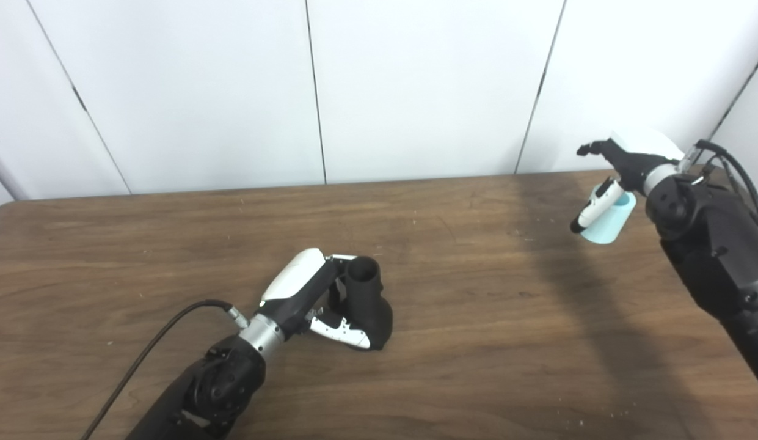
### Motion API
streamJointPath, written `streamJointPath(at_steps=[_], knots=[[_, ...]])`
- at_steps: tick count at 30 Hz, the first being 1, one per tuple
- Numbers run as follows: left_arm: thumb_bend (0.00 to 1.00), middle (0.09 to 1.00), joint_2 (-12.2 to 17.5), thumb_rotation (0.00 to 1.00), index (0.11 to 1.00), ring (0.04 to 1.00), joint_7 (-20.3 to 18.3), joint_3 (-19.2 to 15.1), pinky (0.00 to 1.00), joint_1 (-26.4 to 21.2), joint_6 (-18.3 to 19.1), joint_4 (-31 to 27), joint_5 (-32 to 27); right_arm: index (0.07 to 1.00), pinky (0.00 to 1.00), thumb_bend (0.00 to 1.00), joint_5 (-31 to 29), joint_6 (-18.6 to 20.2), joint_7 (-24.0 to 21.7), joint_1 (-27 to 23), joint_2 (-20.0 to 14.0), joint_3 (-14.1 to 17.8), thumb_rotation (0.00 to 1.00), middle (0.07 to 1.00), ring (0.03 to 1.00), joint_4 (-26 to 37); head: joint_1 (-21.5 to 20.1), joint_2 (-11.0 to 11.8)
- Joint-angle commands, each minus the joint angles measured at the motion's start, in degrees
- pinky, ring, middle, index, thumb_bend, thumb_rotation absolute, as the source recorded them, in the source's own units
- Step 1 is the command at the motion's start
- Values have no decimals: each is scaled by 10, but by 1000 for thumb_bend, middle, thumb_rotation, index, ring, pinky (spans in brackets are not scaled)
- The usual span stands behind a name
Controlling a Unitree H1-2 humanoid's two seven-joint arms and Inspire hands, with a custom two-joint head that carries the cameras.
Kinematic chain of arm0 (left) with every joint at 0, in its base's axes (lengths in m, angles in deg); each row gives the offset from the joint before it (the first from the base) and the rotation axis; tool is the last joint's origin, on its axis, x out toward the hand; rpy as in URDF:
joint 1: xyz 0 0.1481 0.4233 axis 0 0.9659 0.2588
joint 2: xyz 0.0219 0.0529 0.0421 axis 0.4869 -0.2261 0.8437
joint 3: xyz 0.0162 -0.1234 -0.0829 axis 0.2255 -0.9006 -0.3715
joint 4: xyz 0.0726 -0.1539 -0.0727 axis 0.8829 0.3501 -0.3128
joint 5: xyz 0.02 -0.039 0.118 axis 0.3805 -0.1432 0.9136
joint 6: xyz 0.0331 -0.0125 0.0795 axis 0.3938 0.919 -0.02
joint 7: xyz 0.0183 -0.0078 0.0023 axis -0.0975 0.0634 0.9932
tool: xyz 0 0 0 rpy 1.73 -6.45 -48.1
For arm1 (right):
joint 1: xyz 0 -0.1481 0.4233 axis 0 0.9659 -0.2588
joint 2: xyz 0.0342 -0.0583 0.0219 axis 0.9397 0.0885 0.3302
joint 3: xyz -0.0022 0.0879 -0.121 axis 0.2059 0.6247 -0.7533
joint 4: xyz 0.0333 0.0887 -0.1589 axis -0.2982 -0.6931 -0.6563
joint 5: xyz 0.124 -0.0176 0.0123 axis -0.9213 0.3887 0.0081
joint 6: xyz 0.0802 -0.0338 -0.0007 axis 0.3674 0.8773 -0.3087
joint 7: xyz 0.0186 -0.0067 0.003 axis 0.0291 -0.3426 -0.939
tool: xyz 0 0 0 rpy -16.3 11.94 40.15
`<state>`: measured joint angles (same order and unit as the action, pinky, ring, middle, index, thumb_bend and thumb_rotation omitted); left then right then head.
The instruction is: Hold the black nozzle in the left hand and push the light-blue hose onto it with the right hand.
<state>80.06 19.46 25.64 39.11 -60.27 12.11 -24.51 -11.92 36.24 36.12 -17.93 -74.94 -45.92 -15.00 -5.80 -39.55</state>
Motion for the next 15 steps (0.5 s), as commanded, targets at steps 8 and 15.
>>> streamJointPath(at_steps=[8, 15], knots=[[514, 374, 25, 86, 472, 325, -80, 38, 263, 59, 56, 48, 44, 849, 679, 1000, 44, 3, -47, -45, -23, 29, 136, 892, 870, -3, 0, 2], [514, 373, 25, 86, 471, 324, -84, 38, 253, 59, 64, 45, 43, 844, 703, 1000, 41, 3, -39, -35, -22, 41, 128, 887, 871, -5, 0, 1]])
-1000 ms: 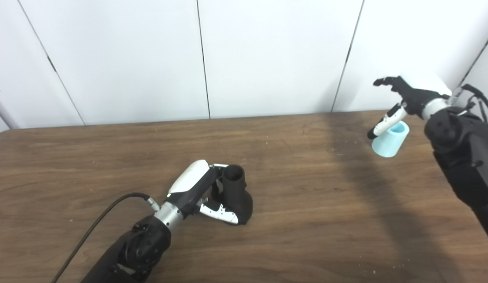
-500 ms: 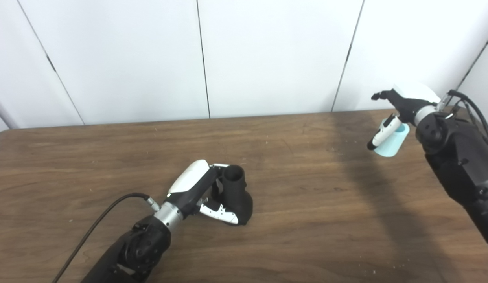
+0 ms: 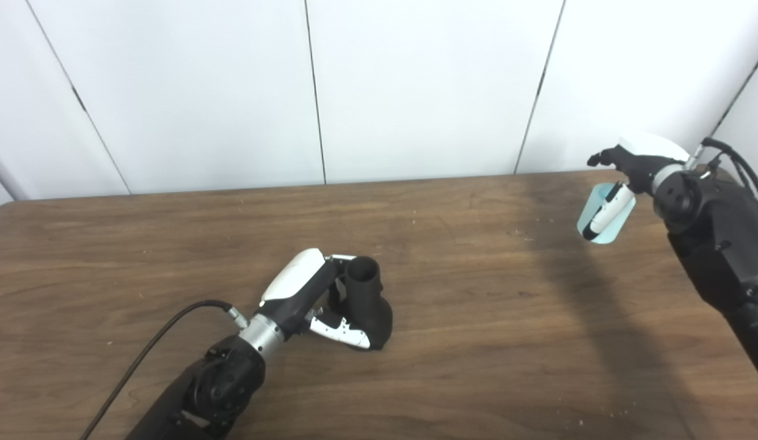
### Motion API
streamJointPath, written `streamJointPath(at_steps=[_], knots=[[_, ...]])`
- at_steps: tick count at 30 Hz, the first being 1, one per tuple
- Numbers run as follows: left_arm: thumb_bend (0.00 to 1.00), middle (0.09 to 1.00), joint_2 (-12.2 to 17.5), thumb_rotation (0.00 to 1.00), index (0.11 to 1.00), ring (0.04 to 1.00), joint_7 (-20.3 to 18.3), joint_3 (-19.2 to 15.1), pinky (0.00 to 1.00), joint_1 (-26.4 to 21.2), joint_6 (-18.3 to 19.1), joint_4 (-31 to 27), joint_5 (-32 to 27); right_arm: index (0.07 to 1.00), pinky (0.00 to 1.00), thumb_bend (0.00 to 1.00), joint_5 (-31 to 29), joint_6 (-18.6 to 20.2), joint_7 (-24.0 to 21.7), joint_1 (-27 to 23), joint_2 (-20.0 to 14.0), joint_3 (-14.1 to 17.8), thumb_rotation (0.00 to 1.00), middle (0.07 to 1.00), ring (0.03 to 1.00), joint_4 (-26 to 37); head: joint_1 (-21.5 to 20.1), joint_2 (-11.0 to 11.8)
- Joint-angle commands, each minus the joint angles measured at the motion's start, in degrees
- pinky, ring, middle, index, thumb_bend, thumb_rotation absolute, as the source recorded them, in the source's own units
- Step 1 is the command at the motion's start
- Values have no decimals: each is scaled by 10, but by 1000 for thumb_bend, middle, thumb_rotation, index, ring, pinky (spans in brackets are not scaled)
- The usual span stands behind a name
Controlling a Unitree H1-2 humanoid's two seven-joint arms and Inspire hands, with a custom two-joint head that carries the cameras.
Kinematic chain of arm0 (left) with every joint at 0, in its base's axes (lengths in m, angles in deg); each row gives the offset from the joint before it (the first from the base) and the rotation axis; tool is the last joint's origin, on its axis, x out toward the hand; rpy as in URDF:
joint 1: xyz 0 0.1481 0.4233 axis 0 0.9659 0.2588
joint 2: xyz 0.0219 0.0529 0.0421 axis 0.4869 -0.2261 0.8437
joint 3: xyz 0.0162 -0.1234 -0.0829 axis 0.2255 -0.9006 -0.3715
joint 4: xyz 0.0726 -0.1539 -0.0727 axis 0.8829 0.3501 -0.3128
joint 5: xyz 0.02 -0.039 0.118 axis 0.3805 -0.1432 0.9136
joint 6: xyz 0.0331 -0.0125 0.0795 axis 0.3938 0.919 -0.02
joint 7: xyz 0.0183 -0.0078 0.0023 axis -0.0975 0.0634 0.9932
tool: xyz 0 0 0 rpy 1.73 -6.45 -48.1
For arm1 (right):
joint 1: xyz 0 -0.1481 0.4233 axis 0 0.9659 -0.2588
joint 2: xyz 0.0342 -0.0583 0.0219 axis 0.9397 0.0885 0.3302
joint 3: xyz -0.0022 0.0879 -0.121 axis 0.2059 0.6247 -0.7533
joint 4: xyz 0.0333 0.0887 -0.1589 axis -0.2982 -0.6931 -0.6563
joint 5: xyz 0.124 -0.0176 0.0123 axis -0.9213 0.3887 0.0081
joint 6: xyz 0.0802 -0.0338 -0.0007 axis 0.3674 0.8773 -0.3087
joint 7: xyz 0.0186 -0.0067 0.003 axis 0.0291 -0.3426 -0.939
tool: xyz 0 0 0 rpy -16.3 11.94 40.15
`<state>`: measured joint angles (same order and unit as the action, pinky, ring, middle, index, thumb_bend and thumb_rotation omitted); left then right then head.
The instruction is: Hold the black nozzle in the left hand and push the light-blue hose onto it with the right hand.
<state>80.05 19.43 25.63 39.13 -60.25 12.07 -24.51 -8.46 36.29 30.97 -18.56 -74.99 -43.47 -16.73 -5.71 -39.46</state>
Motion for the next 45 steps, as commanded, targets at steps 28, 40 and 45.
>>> streamJointPath(at_steps=[28, 40, 45], knots=[[514, 373, 30, 88, 472, 324, -90, 37, 253, 59, 68, 40, 42, 657, 165, 997, 20, 2, 8, -38, -33, -14, 42, 355, 249, -9, 2, -9], [515, 372, 31, 88, 471, 323, -94, 35, 254, 60, 74, 31, 43, 617, 353, 974, 24, -7, 18, -33, -50, -43, 44, 463, 408, -9, 3, -14], [515, 373, 31, 89, 472, 324, -95, 35, 257, 60, 72, 32, 45, 593, 286, 618, 22, -12, 28, -34, -52, -51, 5, 477, 331, -8, 2, -15]])
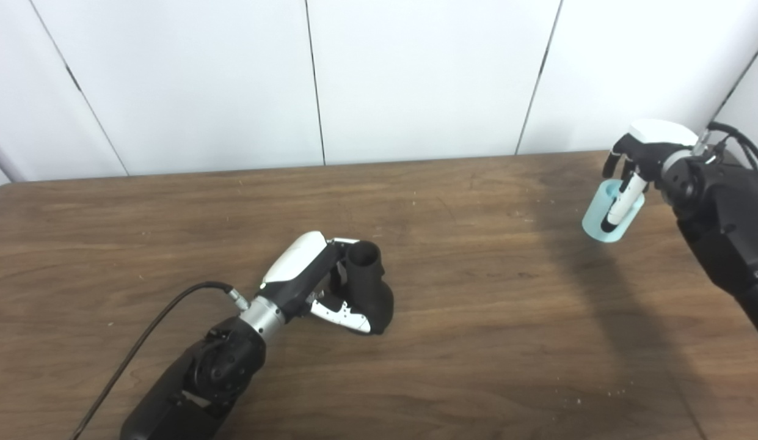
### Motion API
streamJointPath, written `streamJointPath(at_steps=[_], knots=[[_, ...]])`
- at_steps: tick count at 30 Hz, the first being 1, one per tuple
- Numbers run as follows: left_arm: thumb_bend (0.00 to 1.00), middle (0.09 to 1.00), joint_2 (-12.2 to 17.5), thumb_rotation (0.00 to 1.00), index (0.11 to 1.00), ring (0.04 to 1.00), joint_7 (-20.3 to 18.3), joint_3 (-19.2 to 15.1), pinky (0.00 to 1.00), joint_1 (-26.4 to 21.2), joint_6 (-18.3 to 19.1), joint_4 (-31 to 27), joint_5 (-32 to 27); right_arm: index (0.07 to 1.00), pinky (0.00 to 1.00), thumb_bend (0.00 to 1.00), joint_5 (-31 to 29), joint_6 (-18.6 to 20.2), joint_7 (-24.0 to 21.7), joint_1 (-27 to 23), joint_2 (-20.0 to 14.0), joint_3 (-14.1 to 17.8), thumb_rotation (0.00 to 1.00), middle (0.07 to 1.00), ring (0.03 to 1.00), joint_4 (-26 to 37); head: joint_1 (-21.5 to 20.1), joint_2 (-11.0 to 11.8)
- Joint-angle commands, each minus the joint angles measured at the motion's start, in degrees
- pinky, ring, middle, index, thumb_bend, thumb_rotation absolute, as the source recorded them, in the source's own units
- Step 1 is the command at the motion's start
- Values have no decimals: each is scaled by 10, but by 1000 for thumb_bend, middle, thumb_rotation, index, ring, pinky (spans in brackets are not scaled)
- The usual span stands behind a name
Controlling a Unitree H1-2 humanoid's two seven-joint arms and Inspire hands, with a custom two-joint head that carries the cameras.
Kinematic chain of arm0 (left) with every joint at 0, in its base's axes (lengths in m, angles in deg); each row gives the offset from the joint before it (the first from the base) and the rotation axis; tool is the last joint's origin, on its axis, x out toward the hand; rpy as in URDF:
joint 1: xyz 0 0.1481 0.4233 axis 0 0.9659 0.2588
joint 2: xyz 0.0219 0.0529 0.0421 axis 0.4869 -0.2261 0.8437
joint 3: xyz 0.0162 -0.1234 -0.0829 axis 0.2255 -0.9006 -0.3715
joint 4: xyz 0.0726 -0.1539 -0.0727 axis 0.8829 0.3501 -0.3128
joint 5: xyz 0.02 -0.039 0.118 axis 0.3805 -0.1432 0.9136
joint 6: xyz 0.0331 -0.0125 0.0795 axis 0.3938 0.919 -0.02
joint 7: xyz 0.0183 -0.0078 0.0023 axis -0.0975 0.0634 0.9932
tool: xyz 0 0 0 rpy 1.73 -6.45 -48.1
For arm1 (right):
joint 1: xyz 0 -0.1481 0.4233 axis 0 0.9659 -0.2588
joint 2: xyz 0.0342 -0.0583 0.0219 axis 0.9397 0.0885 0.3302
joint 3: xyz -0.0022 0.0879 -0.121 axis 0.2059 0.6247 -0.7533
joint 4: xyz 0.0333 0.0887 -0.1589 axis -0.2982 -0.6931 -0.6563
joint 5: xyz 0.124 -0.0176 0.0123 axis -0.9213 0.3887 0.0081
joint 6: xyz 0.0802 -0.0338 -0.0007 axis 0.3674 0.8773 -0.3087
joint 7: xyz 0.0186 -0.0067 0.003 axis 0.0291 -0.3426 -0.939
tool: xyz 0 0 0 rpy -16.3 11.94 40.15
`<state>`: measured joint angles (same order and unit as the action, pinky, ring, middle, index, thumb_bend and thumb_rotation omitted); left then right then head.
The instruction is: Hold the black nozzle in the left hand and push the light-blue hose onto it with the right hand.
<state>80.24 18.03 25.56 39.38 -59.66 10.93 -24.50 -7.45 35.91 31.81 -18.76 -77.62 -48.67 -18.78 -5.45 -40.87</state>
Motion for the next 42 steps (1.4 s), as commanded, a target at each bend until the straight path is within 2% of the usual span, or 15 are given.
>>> streamJointPath(at_steps=[1, 5, 7, 9, 11, 15, 18, 23, 29, 30, 31, 32, 33, 35, 42], knots=[[515, 373, 29, 89, 472, 325, -81, 35, 258, 57, 66, 44, 45, 530, 310, 568, 13, -10, 24, -33, -26, -1, 3, 475, 350, 12, 0, -1], [515, 374, 29, 89, 472, 325, -81, 36, 264, 56, 65, 44, 46, 483, 98, 536, 10, -31, 50, -31, -28, -3, 0, 469, 191, 1, 0, -1], [515, 374, 29, 89, 472, 325, -82, 36, 265, 57, 66, 42, 47, 481, 131, 535, 11, -36, 54, -28, -30, -4, 0, 469, 201, 0, 0, -1], [515, 374, 29, 89, 472, 325, -82, 36, 266, 57, 66, 41, 47, 486, 682, 532, 17, -35, 53, -28, -32, -10, 0, 475, 571, 0, 1, -3], [515, 375, 29, 89, 472, 325, -82, 35, 266, 56, 67, 41, 46, 482, 934, 525, 22, -32, 49, -28, -33, -15, 105, 645, 780, 1, 1, -3], [515, 375, 30, 89, 472, 326, -83, 35, 265, 58, 68, 38, 47, 482, 849, 523, 26, -28, 42, -26, -35, -22, 133, 684, 776, 5, 2, -5], [515, 376, 30, 89, 472, 326, -82, 34, 262, 58, 67, 38, 46, 467, 636, 524, 24, -28, 42, -24, -35, -23, 69, 564, 599, 8, 2, -5], [515, 376, 30, 89, 472, 325, -82, 34, 260, 58, 66, 40, 45, 474, 506, 530, 19, -39, 45, -23, -38, -23, 2, 500, 509, 9, 1, -5], [515, 375, 28, 89, 472, 324, -84, 36, 260, 57, 71, 37, 46, 504, 201, 527, 4, -46, 38, -21, -38, -17, 1, 407, 296, 20, 5, -6], [515, 375, 27, 89, 472, 324, -84, 36, 260, 57, 72, 36, 47, 508, 217, 526, 3, -44, 32, -23, -38, -17, 1, 404, 294, 29, 6, -7], [515, 374, 27, 89, 472, 324, -84, 37, 260, 57, 72, 36, 47, 498, 416, 529, 3, -41, 24, -25, -38, -17, 1, 438, 406, 39, 6, -7], [515, 374, 27, 89, 472, 324, -84, 37, 260, 57, 71, 37, 47, 494, 436, 531, 0, -38, 18, -28, -37, -16, 2, 454, 433, 50, 7, -7], [515, 374, 26, 89, 472, 324, -84, 37, 260, 57, 71, 37, 47, 504, 261, 527, -3, -38, 12, -30, -35, -13, 1, 419, 324, 61, 7, -7], [515, 374, 25, 89, 472, 324, -85, 38, 261, 56, 72, 37, 48, 487, 135, 532, -10, -37, 2, -35, -32, -10, 0, 456, 225, 82, 8, -6], [515, 376, 20, 89, 473, 328, -83, 43, 272, 52, 73, 38, 53, 501, 155, 525, -24, -21, -73, -70, -17, -13, 0, 391, 246, 192, 13, -5]])
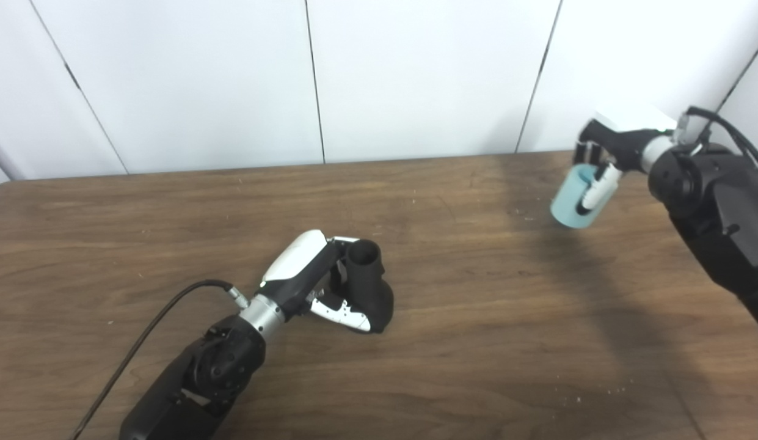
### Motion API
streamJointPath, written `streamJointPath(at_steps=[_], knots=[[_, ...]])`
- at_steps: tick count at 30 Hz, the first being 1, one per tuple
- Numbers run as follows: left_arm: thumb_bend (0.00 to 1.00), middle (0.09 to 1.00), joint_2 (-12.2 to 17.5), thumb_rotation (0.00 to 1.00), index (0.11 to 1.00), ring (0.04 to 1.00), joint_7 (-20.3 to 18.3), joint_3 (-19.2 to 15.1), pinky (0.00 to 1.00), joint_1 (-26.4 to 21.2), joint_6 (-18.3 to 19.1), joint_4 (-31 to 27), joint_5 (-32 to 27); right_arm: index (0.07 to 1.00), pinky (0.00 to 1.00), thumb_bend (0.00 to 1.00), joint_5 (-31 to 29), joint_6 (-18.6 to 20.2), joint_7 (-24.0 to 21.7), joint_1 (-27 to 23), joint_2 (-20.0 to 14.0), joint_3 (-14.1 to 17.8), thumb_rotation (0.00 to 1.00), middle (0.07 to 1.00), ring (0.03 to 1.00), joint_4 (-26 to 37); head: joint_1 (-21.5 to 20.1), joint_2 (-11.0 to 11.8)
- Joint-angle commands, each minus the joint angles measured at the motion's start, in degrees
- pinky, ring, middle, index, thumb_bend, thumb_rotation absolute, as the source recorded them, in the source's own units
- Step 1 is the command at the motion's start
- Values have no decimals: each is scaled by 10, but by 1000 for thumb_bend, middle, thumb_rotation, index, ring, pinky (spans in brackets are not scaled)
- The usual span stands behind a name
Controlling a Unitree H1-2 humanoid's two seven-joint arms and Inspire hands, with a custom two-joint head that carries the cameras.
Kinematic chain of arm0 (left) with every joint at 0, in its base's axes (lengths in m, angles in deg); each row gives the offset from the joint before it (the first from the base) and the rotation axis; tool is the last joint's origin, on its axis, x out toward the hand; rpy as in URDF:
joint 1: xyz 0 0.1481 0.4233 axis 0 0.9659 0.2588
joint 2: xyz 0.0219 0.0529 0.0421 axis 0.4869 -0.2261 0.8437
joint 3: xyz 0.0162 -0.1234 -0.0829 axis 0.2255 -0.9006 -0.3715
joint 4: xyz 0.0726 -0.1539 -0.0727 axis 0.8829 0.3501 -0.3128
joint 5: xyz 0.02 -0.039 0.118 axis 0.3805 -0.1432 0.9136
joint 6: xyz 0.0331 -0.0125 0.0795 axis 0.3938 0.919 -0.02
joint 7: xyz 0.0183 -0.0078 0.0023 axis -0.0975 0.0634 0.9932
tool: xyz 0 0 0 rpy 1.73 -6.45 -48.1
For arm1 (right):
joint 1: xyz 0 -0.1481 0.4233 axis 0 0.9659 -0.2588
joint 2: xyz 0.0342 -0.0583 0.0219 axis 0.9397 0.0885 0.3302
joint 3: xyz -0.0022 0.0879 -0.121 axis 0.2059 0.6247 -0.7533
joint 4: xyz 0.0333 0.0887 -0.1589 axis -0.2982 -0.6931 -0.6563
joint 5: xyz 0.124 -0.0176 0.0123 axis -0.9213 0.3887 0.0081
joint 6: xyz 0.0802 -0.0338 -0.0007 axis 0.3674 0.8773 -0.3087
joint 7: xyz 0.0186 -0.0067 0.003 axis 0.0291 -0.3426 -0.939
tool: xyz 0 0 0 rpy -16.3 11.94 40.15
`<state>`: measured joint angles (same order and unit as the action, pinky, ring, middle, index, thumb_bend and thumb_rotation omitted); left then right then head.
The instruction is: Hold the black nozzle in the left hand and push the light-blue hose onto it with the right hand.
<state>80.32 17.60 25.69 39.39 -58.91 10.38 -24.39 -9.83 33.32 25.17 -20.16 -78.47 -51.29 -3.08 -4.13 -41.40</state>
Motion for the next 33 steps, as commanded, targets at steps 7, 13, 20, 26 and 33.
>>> streamJointPath(at_steps=[7, 13, 20, 26, 33], knots=[[514, 388, 12, 89, 475, 339, -73, 46, 286, 47, 61, 51, 60, 514, 231, 526, -38, -12, -43, -90, 21, 14, 0, 409, 317, 115, 7, 2], [514, 387, 8, 88, 474, 339, -73, 46, 289, 47, 64, 52, 63, 518, 236, 526, -37, -5, -80, -118, 58, -3, 0, 423, 317, 182, 11, 2], [514, 382, 6, 88, 474, 336, -78, 47, 280, 48, 73, 49, 62, 499, 96, 526, -13, -18, -106, -141, 107, -30, 0, 433, 180, 232, 6, 3], [514, 383, 7, 88, 474, 338, -81, 48, 293, 49, 77, 43, 65, 496, 110, 524, -3, 30, -183, -155, 148, -36, 0, 422, 206, 263, 12, 2], [515, 379, 4, 88, 474, 334, -81, 50, 290, 48, 79, 43, 70, 505, 117, 521, -9, 26, -193, -153, 165, -30, 0, 386, 212, 258, 13, 1]])
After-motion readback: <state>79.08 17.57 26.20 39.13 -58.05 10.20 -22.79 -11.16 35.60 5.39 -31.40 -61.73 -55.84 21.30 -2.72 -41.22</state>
